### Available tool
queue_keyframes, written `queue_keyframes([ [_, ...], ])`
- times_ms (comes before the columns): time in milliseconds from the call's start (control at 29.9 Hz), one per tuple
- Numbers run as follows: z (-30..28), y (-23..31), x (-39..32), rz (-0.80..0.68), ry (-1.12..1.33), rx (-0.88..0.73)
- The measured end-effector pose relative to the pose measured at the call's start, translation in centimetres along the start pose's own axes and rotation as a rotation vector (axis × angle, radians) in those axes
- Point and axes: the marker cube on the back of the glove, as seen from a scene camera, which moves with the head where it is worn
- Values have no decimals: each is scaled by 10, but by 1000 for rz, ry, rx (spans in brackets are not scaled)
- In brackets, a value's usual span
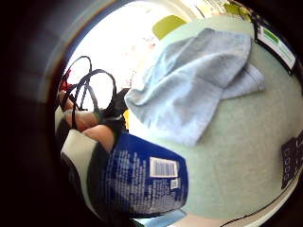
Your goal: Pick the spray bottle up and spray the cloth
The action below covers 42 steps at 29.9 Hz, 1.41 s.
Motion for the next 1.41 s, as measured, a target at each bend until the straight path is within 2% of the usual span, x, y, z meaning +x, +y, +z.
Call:
queue_keyframes([
  [402, 76, -11, -63, -252, -154, 6],
  [770, 177, -4, -101, -419, -288, -111],
  [1071, 258, -5, -101, -463, -334, -172],
  [1405, 298, -5, -92, -446, -331, -189],
])
